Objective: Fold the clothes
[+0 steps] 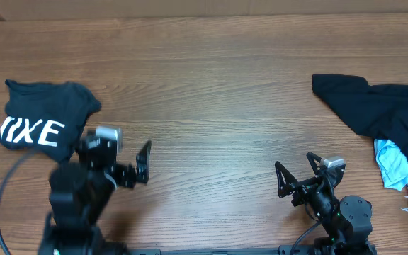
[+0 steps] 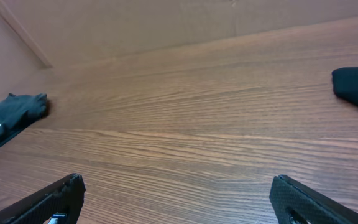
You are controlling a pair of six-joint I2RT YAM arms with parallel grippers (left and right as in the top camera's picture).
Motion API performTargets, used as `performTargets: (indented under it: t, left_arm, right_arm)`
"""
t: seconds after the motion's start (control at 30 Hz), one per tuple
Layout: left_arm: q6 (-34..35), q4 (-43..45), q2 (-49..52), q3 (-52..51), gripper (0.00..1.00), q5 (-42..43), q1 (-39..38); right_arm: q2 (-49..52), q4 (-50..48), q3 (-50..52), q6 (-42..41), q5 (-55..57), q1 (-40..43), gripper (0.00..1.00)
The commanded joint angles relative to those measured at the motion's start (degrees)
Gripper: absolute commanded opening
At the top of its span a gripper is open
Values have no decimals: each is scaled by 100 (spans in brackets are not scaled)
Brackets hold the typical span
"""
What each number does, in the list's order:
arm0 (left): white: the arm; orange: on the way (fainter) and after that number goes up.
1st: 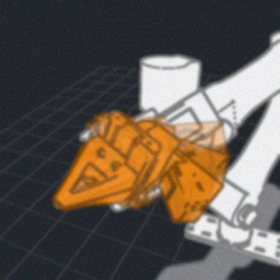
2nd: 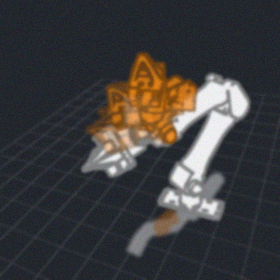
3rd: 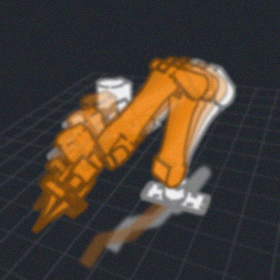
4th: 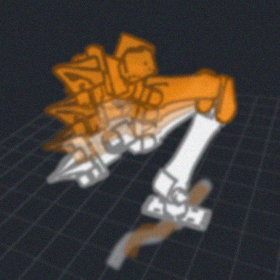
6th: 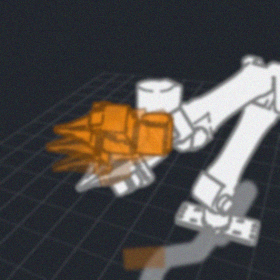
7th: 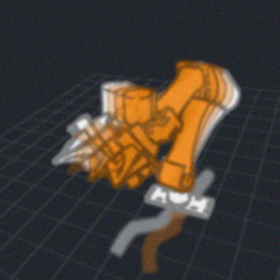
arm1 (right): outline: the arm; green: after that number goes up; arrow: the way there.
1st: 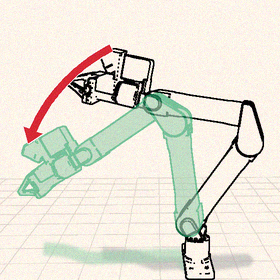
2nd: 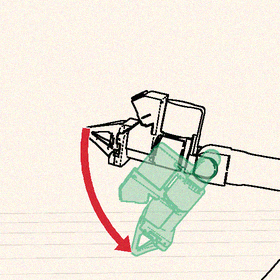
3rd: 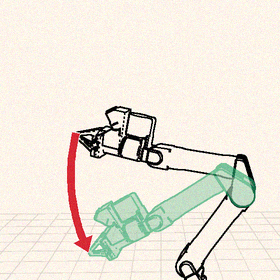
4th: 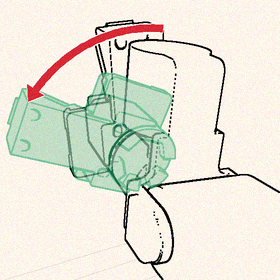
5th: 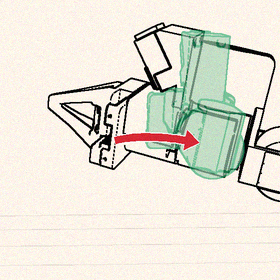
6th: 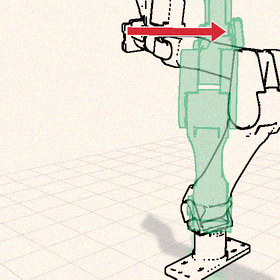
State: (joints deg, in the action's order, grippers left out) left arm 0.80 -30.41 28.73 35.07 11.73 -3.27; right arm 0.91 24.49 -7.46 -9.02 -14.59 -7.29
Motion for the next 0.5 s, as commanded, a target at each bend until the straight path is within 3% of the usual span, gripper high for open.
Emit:
performTargets:
  t: [0.0, 0.3, 0.47]
  left_arm:
    - [240, 120, -988, -964, 100, -297, 37]
    - [601, 1360, -2868, -2981, 100, -328, 35]
    - [605, 1574, -2850, -3051, 100, -295, 35]
  right_arm:
    - [-46, -20, 35, -22, 42, -37, 100]
    - [-46, -20, 35, -22, 42, -37, 100]
    - [-46, -20, 35, -22, 42, -37, 100]
